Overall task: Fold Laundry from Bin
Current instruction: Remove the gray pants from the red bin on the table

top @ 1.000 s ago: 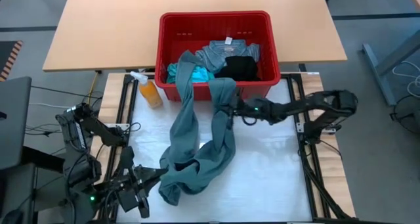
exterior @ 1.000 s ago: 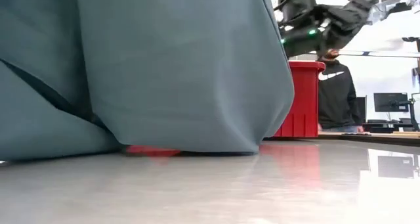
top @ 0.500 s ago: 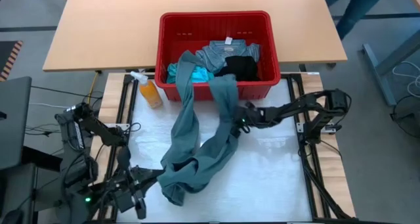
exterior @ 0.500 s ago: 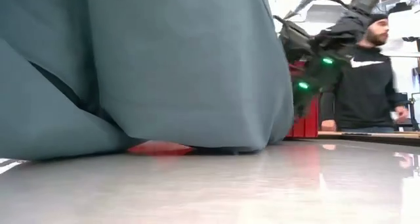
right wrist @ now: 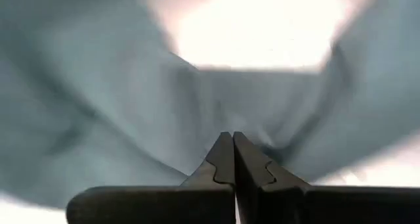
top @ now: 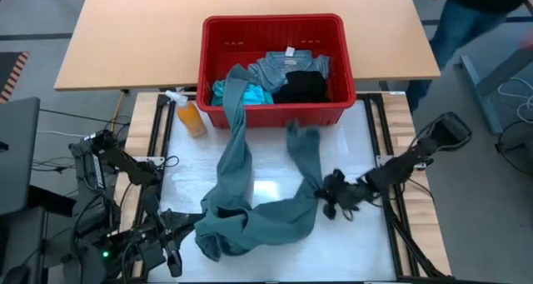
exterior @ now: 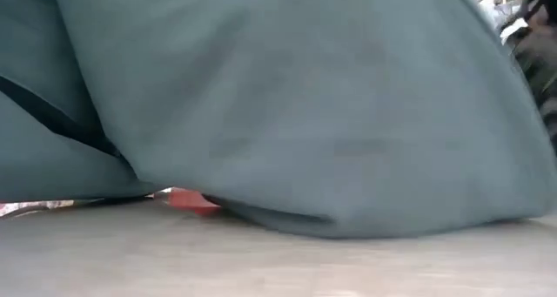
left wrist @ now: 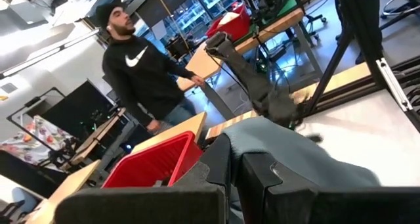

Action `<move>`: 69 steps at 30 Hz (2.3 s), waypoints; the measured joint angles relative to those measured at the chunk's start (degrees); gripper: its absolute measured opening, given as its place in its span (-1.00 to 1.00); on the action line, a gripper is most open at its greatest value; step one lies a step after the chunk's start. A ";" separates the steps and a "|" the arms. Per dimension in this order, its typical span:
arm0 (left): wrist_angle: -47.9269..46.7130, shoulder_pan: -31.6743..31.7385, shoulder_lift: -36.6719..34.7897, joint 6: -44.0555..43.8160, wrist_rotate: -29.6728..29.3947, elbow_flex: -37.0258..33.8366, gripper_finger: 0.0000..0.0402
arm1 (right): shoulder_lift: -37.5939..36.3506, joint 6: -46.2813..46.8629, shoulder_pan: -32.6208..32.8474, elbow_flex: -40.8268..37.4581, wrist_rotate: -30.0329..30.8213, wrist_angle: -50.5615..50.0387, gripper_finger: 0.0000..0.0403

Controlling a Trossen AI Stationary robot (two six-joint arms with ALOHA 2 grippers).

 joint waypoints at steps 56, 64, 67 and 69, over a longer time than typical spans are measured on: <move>-55.39 16.57 -0.04 -69.57 22.08 -1.86 -1.00 | 42.60 -151.98 -38.24 42.10 -6.45 43.80 0.10; -55.43 16.57 -0.04 -69.59 22.05 -1.86 -1.00 | 46.63 -151.89 -38.18 46.31 -6.24 40.20 -0.69; -55.37 16.57 -0.04 -69.60 22.56 -1.86 -1.00 | 46.15 -149.41 -36.90 46.31 -2.83 36.30 -0.91; -55.38 16.57 -0.04 -69.48 22.58 -1.86 -1.00 | 45.07 -145.36 -35.70 46.18 0.54 32.56 -0.89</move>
